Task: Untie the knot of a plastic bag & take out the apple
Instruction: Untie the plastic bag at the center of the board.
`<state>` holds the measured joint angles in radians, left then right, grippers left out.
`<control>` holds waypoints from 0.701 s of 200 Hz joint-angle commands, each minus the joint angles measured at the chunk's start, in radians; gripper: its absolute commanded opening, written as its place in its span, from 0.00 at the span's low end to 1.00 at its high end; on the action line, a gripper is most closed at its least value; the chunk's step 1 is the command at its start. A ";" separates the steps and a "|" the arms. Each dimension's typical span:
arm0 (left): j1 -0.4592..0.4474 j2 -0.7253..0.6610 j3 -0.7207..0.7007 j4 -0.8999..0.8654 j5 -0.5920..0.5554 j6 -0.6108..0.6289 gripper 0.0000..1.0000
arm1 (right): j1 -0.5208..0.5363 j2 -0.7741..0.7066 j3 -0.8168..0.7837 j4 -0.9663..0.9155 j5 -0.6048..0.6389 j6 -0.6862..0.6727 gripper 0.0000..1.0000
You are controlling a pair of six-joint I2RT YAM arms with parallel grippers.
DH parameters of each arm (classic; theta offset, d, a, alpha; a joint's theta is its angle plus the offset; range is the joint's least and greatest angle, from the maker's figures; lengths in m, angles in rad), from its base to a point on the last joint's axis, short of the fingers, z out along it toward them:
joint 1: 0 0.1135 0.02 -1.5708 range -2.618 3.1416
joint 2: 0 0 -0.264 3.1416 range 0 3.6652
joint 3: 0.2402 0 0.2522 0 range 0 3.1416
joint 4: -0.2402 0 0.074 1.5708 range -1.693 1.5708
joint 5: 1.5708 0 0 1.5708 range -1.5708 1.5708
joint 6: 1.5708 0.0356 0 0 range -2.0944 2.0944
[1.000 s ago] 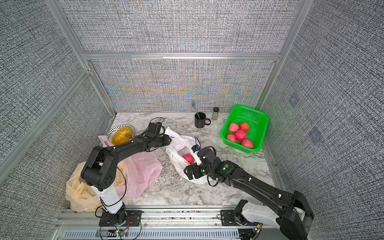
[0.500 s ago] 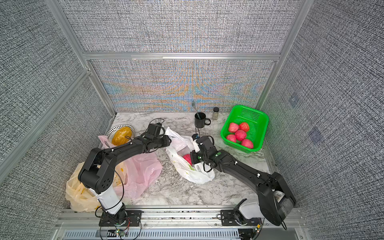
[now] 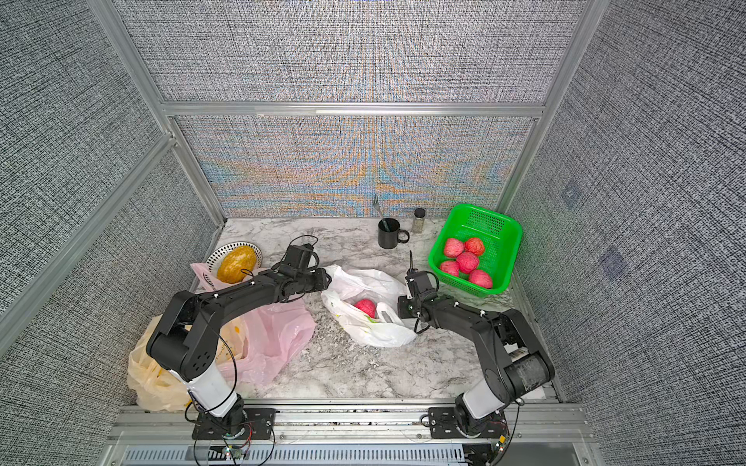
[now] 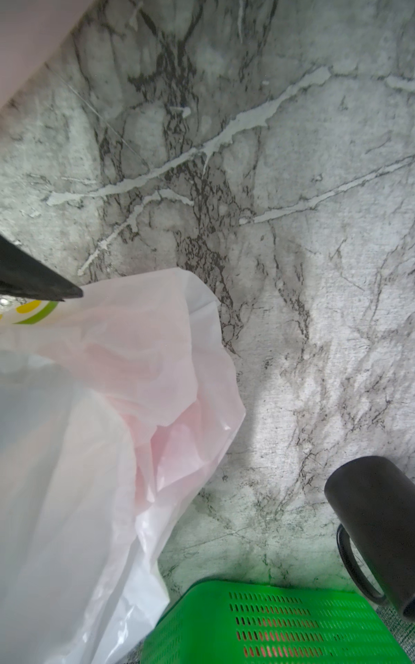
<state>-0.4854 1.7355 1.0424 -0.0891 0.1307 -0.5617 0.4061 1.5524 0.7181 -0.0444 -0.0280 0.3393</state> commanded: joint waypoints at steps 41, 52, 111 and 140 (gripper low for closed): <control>-0.006 -0.004 -0.004 0.028 -0.005 -0.007 0.42 | 0.054 -0.195 0.093 -0.118 -0.001 -0.038 0.39; -0.006 -0.001 -0.003 0.029 -0.005 -0.009 0.42 | 0.077 -0.222 0.135 -0.153 -0.005 -0.046 0.42; -0.017 -0.002 0.004 0.024 -0.011 -0.010 0.42 | 0.211 -0.198 0.230 -0.178 -0.042 -0.051 0.57; -0.019 -0.008 0.007 0.016 -0.016 -0.007 0.42 | 0.280 -0.106 0.266 -0.216 -0.043 -0.071 0.58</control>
<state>-0.5022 1.7355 1.0420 -0.0772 0.1299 -0.5758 0.6483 1.3956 0.9630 -0.2092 -0.0612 0.2924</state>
